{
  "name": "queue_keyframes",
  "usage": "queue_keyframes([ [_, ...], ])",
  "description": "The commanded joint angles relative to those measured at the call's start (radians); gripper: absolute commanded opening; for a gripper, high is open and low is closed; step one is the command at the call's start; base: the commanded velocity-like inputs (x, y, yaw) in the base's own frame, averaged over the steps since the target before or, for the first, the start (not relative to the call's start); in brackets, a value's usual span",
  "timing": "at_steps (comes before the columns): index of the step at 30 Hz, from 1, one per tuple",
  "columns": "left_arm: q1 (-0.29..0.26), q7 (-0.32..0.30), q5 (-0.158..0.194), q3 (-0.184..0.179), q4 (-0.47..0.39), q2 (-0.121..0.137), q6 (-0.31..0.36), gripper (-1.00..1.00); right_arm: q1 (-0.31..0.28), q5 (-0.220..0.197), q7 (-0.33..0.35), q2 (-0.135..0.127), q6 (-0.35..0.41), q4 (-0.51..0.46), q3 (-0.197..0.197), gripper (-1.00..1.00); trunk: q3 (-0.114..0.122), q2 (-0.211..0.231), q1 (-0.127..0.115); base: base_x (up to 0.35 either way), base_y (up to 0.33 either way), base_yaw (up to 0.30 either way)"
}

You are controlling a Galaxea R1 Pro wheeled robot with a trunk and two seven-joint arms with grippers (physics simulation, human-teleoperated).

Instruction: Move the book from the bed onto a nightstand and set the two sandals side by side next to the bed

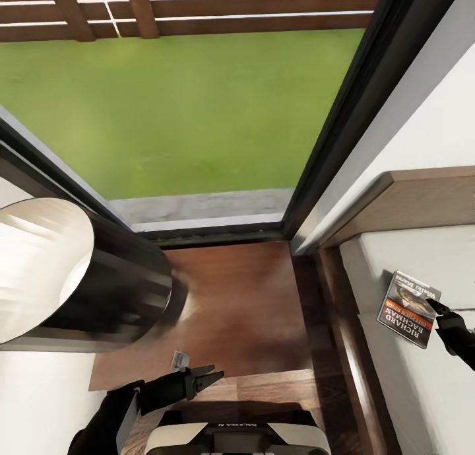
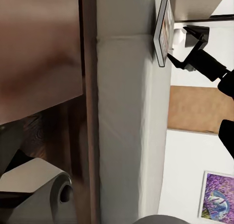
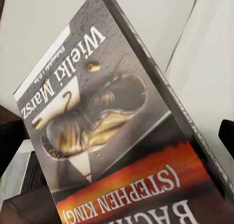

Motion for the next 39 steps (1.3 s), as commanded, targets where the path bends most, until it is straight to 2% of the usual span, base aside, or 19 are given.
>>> queue_keyframes([
  [1, 0.000, -0.005, -0.001, 0.003, 0.000, -0.001, 0.011, 1.00, -0.001, -0.004, 0.002, 0.000, 0.006, 0.000, -0.002, 1.00, 0.000, 0.000, 0.000, 0.000, 0.000, 0.000],
  [39, 0.000, -0.005, -0.002, 0.003, 0.000, -0.001, 0.011, 1.00, -0.001, -0.004, 0.002, 0.000, 0.007, 0.001, -0.002, 1.00, 0.119, 0.266, -0.146, 0.000, 0.000, 0.000],
])
